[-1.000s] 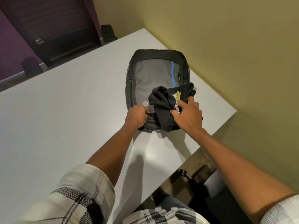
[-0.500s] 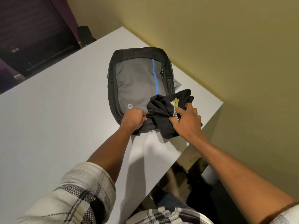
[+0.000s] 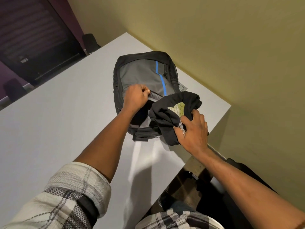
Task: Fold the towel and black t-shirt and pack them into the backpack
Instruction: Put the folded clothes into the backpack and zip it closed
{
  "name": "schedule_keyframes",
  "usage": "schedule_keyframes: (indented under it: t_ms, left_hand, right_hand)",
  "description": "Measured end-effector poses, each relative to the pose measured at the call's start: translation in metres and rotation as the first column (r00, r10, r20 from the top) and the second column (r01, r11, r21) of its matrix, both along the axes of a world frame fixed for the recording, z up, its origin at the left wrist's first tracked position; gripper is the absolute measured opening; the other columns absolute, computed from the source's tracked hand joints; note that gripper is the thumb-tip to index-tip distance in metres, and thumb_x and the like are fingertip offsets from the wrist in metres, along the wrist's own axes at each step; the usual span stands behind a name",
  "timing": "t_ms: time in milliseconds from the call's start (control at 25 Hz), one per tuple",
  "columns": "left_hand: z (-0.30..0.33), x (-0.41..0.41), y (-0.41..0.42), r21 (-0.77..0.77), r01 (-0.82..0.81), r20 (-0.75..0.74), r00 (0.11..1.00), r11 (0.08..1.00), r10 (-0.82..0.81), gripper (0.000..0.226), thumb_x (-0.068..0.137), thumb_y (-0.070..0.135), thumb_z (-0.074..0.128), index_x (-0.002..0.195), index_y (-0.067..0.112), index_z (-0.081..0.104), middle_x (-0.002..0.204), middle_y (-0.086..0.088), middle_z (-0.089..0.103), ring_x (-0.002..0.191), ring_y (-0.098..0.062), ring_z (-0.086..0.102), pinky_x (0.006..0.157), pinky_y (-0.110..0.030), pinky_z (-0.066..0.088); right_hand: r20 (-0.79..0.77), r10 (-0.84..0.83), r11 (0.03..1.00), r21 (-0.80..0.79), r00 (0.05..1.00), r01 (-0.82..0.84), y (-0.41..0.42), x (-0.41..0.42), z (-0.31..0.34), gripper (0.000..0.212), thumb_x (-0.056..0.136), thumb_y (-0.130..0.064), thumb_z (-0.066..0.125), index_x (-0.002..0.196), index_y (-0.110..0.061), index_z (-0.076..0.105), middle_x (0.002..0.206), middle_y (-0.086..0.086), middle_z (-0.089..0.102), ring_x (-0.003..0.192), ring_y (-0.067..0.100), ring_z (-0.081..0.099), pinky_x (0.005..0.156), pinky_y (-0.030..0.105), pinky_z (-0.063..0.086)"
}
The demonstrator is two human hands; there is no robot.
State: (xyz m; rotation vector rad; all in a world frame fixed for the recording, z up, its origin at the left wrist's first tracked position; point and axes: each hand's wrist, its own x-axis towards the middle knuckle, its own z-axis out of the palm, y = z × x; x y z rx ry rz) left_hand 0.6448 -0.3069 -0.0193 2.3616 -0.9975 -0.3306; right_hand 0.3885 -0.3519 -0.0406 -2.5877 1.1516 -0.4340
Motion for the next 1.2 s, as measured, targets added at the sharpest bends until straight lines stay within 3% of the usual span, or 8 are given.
schedule_keyframes:
  t_ms: [160,320,600,680,880,1080,1200]
  left_hand:
    - [0.044,0.013,-0.017,-0.158,-0.070,0.035,0.996,0.985,0.076,0.028,0.094,0.026,0.060,0.074,0.011,0.070,0.068,-0.003,0.066,0.065,-0.017,0.055,0.061,-0.030,0.041]
    - [0.073,0.017,-0.033,-0.199,-0.022,0.076,0.996,0.980,0.038,0.022,0.095,0.029,0.061,0.083,0.017,0.075,0.075,0.004,0.068,0.073,-0.014,0.059,0.067,-0.026,0.040]
    - [0.098,0.030,-0.060,-0.221,-0.004,0.156,0.987,0.975,0.040,0.020,0.093,0.029,0.060,0.085,0.018,0.076,0.085,0.002,0.072,0.081,-0.017,0.061,0.071,-0.025,0.041]
    - [0.109,0.044,-0.070,-0.220,-0.047,0.183,0.979,0.974,0.089,0.023,0.092,0.029,0.058,0.084,0.016,0.074,0.084,0.001,0.072,0.082,-0.020,0.063,0.072,-0.028,0.044]
    - [0.142,0.091,-0.083,-0.180,-0.261,0.165,0.942,0.948,0.291,0.023,0.097,0.027,0.058,0.094,0.011,0.076,0.086,0.001,0.065,0.083,-0.014,0.054,0.068,-0.020,0.031]
    - [0.141,0.095,-0.086,-0.099,-0.023,0.116,0.993,0.995,0.035,0.021,0.095,0.025,0.063,0.091,0.011,0.077,0.080,0.005,0.065,0.078,-0.011,0.058,0.072,-0.023,0.044]
    - [0.143,0.095,-0.086,-0.067,0.101,0.093,0.991,0.993,-0.095,0.018,0.095,0.024,0.064,0.095,0.014,0.078,0.085,0.009,0.067,0.083,-0.007,0.060,0.073,-0.020,0.043]
  right_hand:
    - [-0.057,0.084,0.996,-0.025,0.995,-0.085,0.003,0.009,-0.003,0.028,0.078,-0.038,0.065,0.097,-0.018,0.065,0.122,0.015,0.051,0.098,0.033,0.046,0.075,0.040,0.042]
    - [-0.202,0.129,0.991,0.046,0.971,-0.122,-0.003,0.035,-0.007,0.027,0.081,-0.039,0.060,0.101,-0.020,0.066,0.119,0.012,0.050,0.100,0.034,0.047,0.080,0.043,0.042]
    - [-0.486,0.245,0.948,0.301,0.839,-0.103,-0.034,0.078,-0.014,0.042,0.088,-0.040,0.054,0.128,-0.026,0.060,0.138,0.010,0.041,0.131,0.039,0.035,0.103,0.053,0.037]
    - [-0.532,0.248,0.942,0.327,0.809,-0.074,-0.038,0.086,-0.019,0.043,0.088,-0.039,0.054,0.129,-0.026,0.059,0.138,0.009,0.040,0.132,0.038,0.035,0.104,0.053,0.037]
    - [-0.589,0.249,0.932,0.361,0.769,-0.025,-0.045,0.095,-0.024,0.045,0.088,-0.038,0.055,0.131,-0.024,0.058,0.134,0.006,0.040,0.122,0.034,0.039,0.100,0.050,0.039]
    - [-0.524,0.235,0.933,0.359,0.818,-0.038,-0.060,0.111,-0.007,0.038,0.085,-0.037,0.058,0.121,-0.026,0.064,0.127,0.005,0.046,0.120,0.035,0.042,0.098,0.048,0.037]
    - [-0.471,0.198,0.945,0.323,0.860,-0.041,-0.077,0.139,0.008,0.040,0.087,-0.042,0.058,0.124,-0.026,0.063,0.129,0.007,0.044,0.125,0.038,0.040,0.099,0.050,0.038]
